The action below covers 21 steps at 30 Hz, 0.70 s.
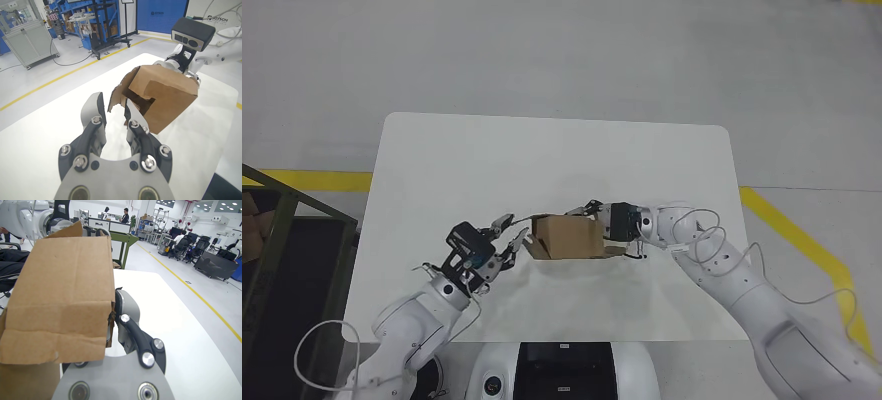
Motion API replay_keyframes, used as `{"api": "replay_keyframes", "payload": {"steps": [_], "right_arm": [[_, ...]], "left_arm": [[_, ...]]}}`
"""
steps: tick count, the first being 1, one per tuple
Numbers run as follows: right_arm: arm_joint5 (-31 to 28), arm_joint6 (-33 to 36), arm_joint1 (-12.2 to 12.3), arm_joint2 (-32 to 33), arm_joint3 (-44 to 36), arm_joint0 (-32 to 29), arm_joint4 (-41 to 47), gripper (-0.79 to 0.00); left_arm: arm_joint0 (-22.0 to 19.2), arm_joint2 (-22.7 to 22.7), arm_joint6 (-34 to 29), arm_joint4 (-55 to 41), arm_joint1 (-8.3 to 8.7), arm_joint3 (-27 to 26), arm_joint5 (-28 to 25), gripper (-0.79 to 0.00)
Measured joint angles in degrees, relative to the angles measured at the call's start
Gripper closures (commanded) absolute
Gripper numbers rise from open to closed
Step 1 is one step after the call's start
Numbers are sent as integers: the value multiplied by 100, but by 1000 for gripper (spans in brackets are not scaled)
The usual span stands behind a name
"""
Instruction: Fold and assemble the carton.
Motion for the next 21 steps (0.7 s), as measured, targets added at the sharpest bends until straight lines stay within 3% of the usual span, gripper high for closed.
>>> {"api": "replay_keyframes", "payload": {"steps": [7, 12, 16, 18, 19, 21], "right_arm": [[9, -7, -8, -27, 26, 12, 20, 0], [11, -10, -12, -42, 45, 22, 31, 0], [-13, 14, -14, -49, 56, 37, 44, 0], [-22, 23, -15, -49, 64, 43, 47, 0], [-24, 25, -16, -49, 68, 44, 49, 0], [-22, 25, -18, -44, 76, 43, 56, 0]], "left_arm": [[-46, -48, -75, 42, 31, 65, -336, -296], [-54, -221, 7, -116, 54, 119, -535, -357], [-193, -461, -166, -232, 119, 151, -1281, -529], [-322, -616, -314, -329, 157, 210, -1723, -748], [-392, -700, -399, -414, 176, 220, -1917, -785], [-537, -901, -589, -721, 219, 221, -2403, -785]]}}
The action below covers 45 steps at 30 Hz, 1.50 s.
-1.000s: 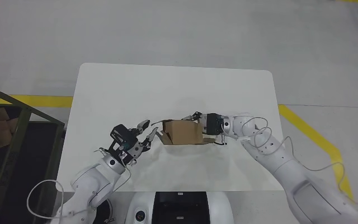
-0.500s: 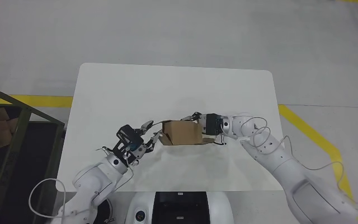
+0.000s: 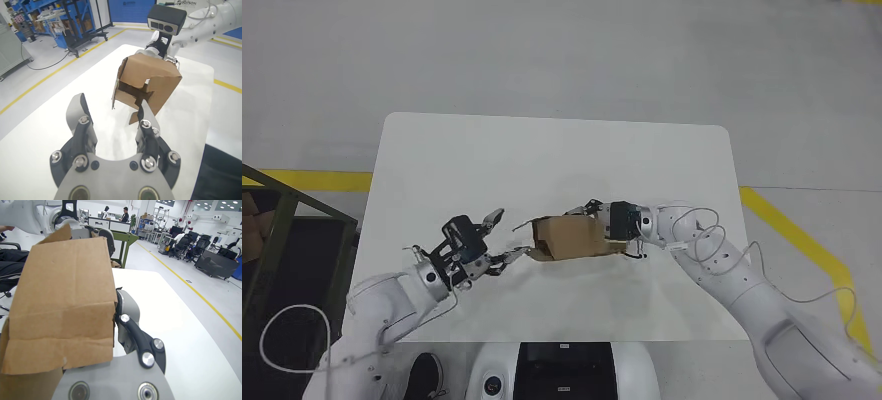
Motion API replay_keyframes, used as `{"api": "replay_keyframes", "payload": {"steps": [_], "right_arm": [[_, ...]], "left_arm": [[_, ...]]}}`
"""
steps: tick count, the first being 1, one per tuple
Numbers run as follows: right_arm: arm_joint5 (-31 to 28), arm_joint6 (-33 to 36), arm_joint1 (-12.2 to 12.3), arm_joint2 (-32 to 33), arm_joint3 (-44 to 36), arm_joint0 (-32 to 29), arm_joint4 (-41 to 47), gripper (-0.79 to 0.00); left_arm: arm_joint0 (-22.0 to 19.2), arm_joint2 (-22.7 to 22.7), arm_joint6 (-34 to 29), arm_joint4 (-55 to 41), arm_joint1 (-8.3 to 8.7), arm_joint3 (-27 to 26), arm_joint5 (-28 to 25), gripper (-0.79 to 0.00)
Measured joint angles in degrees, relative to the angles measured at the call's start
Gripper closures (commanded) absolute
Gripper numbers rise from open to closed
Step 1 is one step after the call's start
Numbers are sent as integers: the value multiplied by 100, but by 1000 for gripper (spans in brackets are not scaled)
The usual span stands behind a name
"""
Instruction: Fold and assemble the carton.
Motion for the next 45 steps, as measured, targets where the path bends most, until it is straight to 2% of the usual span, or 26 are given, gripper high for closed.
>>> {"api": "replay_keyframes", "payload": {"steps": [4, 6, 11, 16, 29, 32, 41, 45], "right_arm": [[3, 15, -11, 6, 22, -2, 29, 0], [-8, 28, -22, 0, 35, 8, 42, 0], [-40, 43, -38, -6, 77, 43, 46, 0], [-11, 8, -10, -32, -3, 48, 20, 0], [-69, 67, 51, -27, -2, 66, 128, 0], [-68, 66, 51, -27, -3, 65, 126, 0], [-67, 65, 51, -27, -2, 65, 126, 0], [-67, 65, 51, -27, -2, 65, 126, 0]], "left_arm": [[-226, -417, -392, -546, 106, -11, -1086, -785], [-305, -538, -622, -708, 173, -22, -1422, -785], [-337, -604, -993, -867, 354, -119, -1417, -785], [-343, -646, -881, -807, 530, -150, -1417, -785], [-339, -639, -867, -802, 531, -139, -1411, -785], [-359, -429, -786, -909, 522, -23, -1316, -785], [-1084, 81, -880, -1185, 639, 705, -1418, -785], [-1333, 317, -797, -1204, 719, 828, -1418, -785]]}}
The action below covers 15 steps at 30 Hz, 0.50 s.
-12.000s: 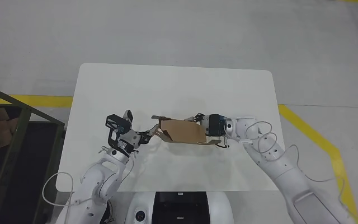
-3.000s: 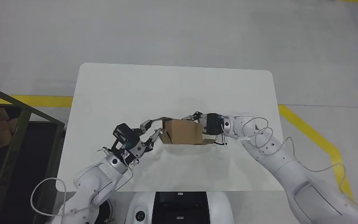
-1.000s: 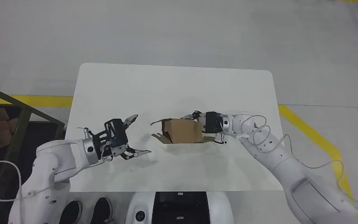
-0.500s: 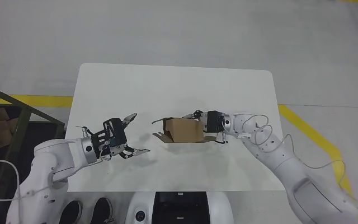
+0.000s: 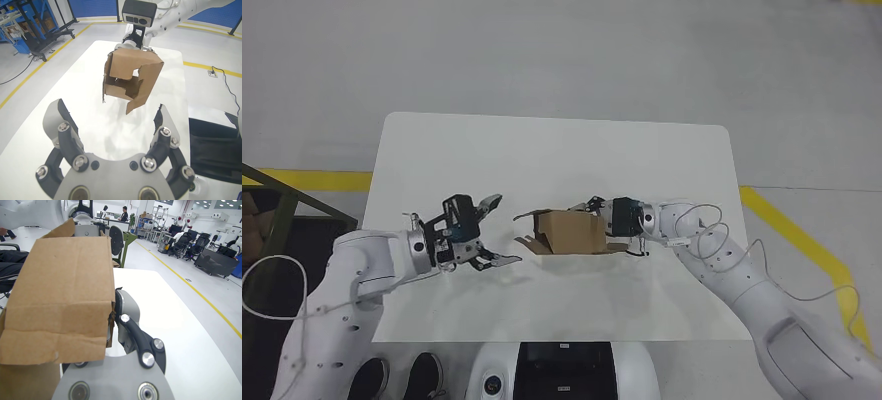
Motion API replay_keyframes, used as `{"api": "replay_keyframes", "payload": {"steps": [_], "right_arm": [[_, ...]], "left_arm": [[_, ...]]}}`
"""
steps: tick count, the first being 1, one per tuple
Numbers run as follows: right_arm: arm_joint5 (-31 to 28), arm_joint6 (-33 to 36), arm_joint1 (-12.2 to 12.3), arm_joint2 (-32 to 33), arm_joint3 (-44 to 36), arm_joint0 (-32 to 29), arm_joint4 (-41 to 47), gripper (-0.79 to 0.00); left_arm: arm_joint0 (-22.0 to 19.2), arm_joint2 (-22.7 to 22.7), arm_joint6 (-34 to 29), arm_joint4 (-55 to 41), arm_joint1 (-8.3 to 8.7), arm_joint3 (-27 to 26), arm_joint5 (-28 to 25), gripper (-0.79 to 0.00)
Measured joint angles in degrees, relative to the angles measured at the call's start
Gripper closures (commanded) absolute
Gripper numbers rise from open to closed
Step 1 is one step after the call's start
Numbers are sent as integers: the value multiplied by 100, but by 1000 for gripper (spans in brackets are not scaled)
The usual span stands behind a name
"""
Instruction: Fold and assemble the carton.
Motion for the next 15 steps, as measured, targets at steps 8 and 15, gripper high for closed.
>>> {"api": "replay_keyframes", "payload": {"steps": [8, 15], "right_arm": [[0, 0, 0, 0, 0, 0, 0, 0], [0, 0, 0, 0, 0, 0, 0, 0]], "left_arm": [[-172, 123, 74, -96, 117, 26, 0, -785], [-236, 308, -17, -102, 177, 51, 0, -785]]}}
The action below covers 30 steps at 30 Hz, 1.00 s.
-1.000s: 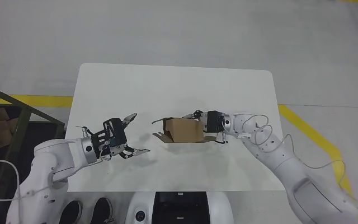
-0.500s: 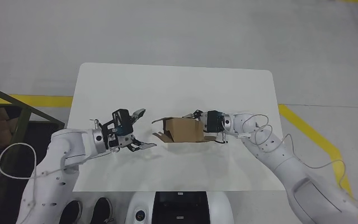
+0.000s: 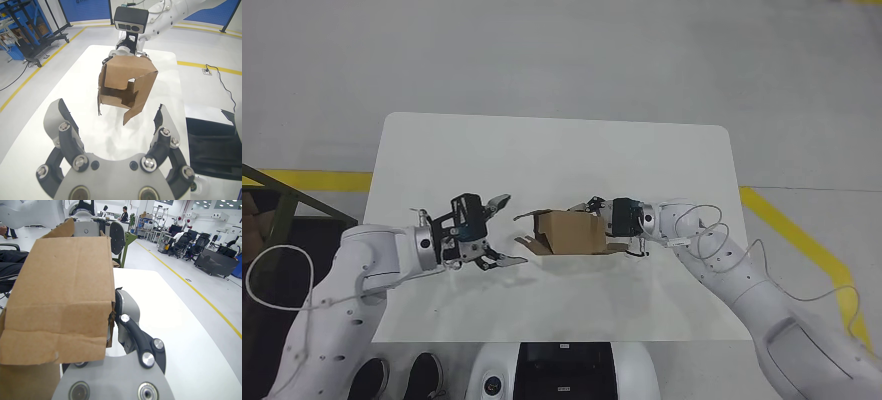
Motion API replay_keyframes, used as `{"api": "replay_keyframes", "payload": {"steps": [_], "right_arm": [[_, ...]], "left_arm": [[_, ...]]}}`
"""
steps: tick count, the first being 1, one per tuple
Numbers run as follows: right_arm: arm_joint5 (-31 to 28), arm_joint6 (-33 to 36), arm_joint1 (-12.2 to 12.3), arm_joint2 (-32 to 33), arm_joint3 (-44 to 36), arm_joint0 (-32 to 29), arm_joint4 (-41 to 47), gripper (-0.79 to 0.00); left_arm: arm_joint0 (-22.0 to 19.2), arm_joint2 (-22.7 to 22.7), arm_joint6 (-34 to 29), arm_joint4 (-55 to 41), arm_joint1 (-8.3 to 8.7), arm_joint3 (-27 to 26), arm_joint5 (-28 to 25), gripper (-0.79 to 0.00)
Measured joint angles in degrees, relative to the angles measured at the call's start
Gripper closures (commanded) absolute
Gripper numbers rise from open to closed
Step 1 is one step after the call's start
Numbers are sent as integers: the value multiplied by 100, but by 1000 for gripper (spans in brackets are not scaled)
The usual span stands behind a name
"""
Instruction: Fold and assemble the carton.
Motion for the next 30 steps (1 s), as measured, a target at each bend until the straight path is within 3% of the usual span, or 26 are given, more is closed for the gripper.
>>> {"api": "replay_keyframes", "payload": {"steps": [9, 10, 14, 17, 19, 30], "right_arm": [[0, 0, 0, 0, 0, 0, 0, 0], [0, 0, 0, 0, 0, 0, 0, 0], [0, 0, 0, 0, 0, 0, 0, 0], [0, 0, 0, 0, 0, 0, 0, 0], [0, 0, 0, 0, 0, 0, 0, 0], [0, 0, 0, 0, 0, 0, 0, 0]], "left_arm": [[-107, 134, -77, 78, 23, 20, 96, -785], [-114, 146, -86, 91, 24, 17, 113, -699], [-131, 157, -54, 94, 31, 36, 160, -659], [-127, 154, -41, 106, 37, 58, 187, -536], [-126, 161, -35, 115, 42, 63, 194, -514], [-173, 290, -79, 70, 53, 27, 307, -616]]}}
